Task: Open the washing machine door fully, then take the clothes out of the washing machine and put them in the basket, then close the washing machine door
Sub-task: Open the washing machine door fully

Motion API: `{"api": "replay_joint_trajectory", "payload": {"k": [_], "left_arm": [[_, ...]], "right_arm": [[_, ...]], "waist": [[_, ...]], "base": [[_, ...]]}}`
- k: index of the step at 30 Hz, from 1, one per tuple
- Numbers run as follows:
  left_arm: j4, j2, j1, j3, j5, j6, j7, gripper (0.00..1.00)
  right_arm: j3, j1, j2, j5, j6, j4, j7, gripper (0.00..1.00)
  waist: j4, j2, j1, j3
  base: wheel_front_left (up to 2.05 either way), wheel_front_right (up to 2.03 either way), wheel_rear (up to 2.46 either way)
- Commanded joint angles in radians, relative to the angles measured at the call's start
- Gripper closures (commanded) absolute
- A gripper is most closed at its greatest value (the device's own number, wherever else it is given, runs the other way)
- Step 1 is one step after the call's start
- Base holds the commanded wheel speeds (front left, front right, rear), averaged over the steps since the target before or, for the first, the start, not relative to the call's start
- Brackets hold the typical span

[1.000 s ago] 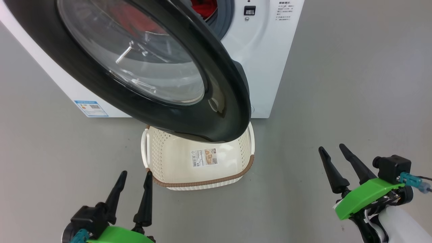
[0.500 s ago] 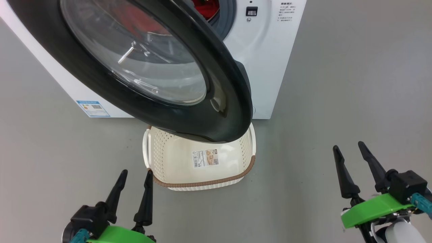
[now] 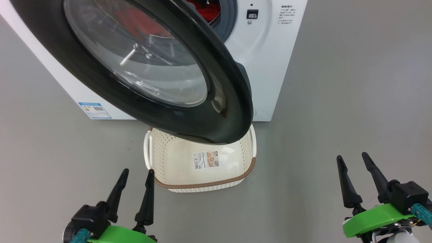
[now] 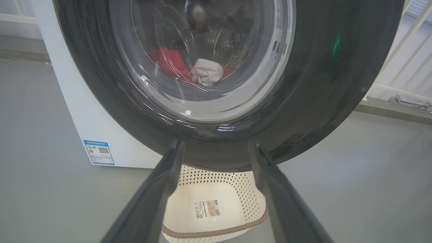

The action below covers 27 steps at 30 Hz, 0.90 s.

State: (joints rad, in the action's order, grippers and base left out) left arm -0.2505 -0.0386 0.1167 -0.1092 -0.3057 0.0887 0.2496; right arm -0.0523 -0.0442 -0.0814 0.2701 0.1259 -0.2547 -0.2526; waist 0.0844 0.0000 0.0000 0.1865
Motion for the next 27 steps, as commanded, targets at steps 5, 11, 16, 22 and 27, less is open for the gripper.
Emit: {"api": "replay_joint_trajectory", "payload": {"k": [5, 11, 16, 22, 27], "left_arm": [[0.026, -0.012, -0.002, 0.026, 0.011, 0.000, 0.012, 0.00], [0.025, -0.012, 0.002, 0.026, 0.010, 0.000, 0.012, 0.00], [0.024, -0.012, 0.001, 0.027, 0.009, 0.000, 0.012, 0.00], [0.023, -0.012, 0.004, 0.025, 0.008, 0.002, 0.012, 0.00], [0.021, -0.012, 0.005, 0.021, 0.005, 0.002, 0.012, 0.00]], "right_arm": [[0.019, -0.003, -0.003, -0.022, 0.005, 0.025, -0.009, 0.00], [0.019, -0.005, -0.002, -0.024, 0.005, 0.028, -0.009, 0.00], [0.020, -0.004, -0.001, -0.024, 0.005, 0.029, -0.009, 0.00], [0.053, -0.013, -0.002, 0.010, 0.005, 0.023, -0.009, 0.00], [0.093, -0.048, -0.003, 0.122, 0.005, 0.018, -0.009, 1.00]], "waist": [[0.000, 0.0000, 0.0000, 0.000], [0.002, 0.0000, 0.0000, 0.001], [0.003, 0.0000, 0.0000, -0.001], [0.007, 0.0000, 0.0000, 0.000], [0.013, 0.0000, 0.0000, 0.000]], "base": [[0.00, 0.00, 0.00], [0.00, 0.00, 0.00], [0.00, 0.00, 0.00], [0.00, 0.00, 0.00], [0.00, 0.00, 0.00]]}}
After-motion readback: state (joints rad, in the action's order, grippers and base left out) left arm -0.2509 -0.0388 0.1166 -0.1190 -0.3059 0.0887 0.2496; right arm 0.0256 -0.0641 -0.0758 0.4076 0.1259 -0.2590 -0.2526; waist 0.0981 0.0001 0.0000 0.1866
